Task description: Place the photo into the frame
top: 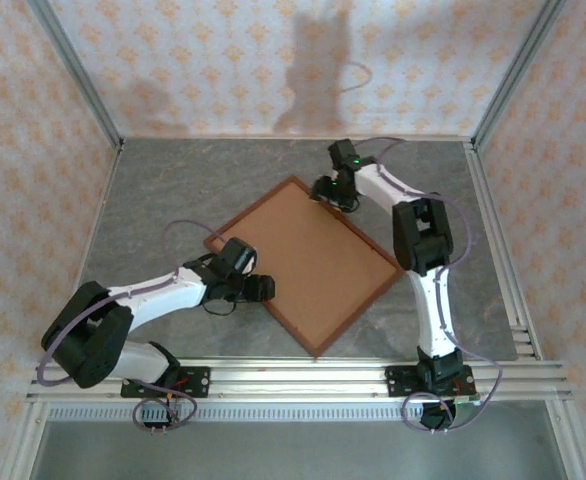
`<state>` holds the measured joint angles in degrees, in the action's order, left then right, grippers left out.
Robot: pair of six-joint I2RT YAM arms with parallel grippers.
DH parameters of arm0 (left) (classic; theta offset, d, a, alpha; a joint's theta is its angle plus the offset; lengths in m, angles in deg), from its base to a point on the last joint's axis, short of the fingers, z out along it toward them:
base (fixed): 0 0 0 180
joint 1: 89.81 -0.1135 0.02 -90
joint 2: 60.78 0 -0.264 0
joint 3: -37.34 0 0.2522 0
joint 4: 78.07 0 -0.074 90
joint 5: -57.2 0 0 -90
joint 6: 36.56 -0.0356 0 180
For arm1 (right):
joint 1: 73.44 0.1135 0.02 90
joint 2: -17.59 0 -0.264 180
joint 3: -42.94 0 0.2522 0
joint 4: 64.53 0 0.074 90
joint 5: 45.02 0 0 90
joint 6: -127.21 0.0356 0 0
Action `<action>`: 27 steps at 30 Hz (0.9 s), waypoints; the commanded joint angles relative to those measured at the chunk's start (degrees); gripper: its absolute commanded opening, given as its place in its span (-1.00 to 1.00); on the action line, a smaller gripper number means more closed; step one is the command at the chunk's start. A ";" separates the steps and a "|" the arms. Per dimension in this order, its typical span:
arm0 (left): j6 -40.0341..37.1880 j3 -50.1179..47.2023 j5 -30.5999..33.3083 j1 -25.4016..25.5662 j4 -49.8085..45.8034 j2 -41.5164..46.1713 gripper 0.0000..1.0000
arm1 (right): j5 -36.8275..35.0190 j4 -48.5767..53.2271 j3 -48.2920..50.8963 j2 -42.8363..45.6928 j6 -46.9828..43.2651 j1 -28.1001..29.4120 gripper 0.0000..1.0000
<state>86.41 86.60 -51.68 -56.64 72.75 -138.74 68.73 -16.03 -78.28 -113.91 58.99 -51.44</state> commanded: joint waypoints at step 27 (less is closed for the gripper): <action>-16.21 46.04 2.72 -25.95 -5.13 -37.83 0.79 | -12.20 -12.10 65.52 53.98 6.09 -1.61 0.73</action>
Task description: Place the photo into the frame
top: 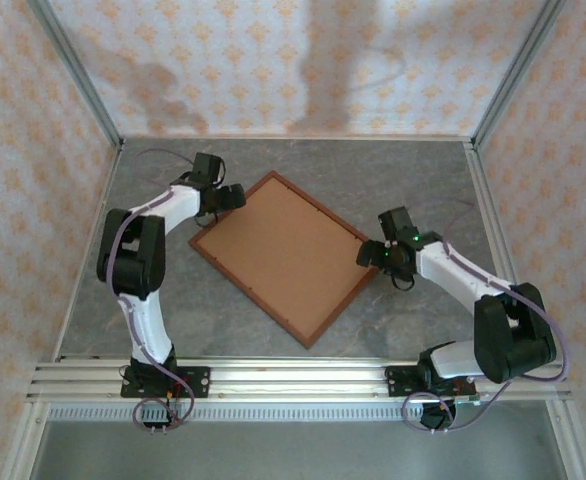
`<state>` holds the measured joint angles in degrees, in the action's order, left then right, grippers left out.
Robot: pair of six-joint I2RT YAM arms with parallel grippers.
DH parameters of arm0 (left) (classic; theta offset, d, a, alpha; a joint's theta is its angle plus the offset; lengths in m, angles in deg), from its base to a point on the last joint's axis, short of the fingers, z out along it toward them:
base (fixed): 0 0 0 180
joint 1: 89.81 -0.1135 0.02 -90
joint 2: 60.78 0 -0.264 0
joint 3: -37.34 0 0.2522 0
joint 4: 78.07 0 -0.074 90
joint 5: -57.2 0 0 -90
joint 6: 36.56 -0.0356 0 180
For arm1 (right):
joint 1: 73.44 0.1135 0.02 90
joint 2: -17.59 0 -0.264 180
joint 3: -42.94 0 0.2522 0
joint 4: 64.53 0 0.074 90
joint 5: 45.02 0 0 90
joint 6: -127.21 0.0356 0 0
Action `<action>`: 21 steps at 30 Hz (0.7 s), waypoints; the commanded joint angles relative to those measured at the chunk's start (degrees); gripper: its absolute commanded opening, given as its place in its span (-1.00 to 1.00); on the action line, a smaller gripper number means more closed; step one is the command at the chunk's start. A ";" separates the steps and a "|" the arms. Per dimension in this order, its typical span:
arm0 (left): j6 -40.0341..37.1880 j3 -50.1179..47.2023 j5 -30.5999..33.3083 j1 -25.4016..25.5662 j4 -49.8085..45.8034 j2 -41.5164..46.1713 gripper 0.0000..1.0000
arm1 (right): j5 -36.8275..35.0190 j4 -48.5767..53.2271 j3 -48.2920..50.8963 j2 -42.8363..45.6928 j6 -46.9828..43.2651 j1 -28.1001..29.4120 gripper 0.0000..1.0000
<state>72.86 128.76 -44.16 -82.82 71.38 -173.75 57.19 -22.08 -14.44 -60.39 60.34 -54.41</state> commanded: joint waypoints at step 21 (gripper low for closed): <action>-1.48 -17.11 -8.52 1.38 0.57 9.06 -0.19 | 7.27 -11.61 -16.24 -19.17 1.75 -0.58 0.60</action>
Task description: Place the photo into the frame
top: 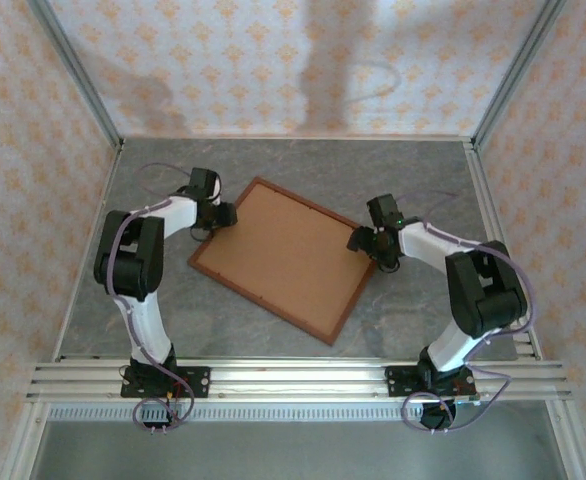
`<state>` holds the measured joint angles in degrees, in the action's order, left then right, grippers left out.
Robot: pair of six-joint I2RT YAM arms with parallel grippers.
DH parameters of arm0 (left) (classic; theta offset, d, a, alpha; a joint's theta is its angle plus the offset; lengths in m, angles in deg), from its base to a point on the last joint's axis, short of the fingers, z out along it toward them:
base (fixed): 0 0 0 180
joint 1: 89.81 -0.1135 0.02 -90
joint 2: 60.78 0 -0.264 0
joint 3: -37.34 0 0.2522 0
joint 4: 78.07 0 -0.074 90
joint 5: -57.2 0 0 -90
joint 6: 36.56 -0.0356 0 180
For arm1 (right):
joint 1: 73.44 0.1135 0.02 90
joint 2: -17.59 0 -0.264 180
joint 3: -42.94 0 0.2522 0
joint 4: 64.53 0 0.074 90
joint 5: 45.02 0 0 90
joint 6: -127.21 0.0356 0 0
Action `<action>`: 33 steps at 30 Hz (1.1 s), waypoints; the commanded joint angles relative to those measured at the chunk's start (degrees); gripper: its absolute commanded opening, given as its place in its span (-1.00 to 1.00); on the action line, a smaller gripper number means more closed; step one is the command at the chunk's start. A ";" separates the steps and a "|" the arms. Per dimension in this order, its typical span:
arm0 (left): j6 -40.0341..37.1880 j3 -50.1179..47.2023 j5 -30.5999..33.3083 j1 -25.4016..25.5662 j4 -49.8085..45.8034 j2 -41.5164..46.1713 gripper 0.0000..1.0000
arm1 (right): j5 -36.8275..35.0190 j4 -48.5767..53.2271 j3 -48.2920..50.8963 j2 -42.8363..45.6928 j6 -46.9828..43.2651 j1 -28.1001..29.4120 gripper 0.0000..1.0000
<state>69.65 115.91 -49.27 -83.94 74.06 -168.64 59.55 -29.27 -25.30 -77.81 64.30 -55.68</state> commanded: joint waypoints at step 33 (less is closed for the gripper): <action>7.36 -27.56 6.00 11.45 -1.69 21.02 -0.74 | -11.89 20.99 -13.02 -0.65 -19.26 -5.19 0.38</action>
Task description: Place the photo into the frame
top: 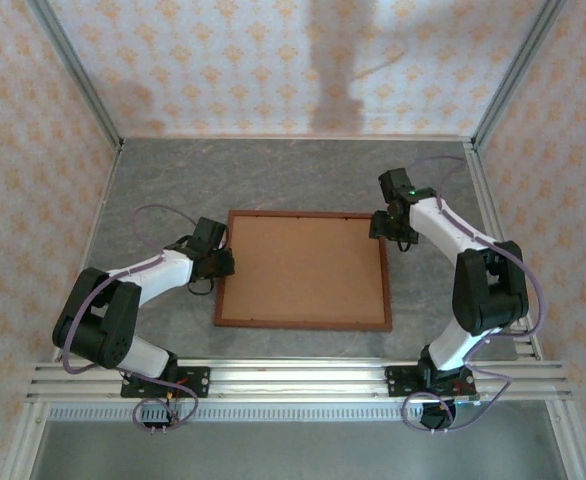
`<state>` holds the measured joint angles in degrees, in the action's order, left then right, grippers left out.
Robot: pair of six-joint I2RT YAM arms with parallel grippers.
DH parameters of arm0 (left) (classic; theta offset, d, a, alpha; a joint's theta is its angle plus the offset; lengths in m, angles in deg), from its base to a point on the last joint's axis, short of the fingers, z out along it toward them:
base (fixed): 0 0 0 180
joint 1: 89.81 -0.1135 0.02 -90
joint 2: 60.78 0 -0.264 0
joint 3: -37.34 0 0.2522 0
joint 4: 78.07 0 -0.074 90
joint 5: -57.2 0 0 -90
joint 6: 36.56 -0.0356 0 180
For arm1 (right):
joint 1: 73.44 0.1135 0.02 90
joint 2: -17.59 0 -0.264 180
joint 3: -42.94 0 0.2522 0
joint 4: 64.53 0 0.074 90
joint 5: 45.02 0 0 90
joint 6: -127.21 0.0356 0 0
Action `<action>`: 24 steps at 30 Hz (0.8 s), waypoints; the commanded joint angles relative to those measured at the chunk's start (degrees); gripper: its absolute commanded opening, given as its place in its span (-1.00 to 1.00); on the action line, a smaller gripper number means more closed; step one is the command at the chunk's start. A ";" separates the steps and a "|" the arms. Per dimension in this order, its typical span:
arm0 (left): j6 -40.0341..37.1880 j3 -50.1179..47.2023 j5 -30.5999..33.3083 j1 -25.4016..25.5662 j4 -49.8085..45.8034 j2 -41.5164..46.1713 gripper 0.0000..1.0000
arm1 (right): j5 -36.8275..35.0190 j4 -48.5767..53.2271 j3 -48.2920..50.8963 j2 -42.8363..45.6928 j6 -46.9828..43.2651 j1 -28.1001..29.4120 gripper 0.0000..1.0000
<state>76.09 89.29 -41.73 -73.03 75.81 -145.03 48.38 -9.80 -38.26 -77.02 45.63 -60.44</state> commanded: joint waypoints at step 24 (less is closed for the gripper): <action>0.66 -1.11 -2.06 0.47 -2.76 -3.12 -0.74 | 0.24 -0.38 -2.00 -10.55 -1.46 -0.54 0.17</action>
<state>76.07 89.29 -41.75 -73.03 75.81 -145.19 48.67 -9.82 -39.29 -86.05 44.60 -61.08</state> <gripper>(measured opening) 0.129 0.590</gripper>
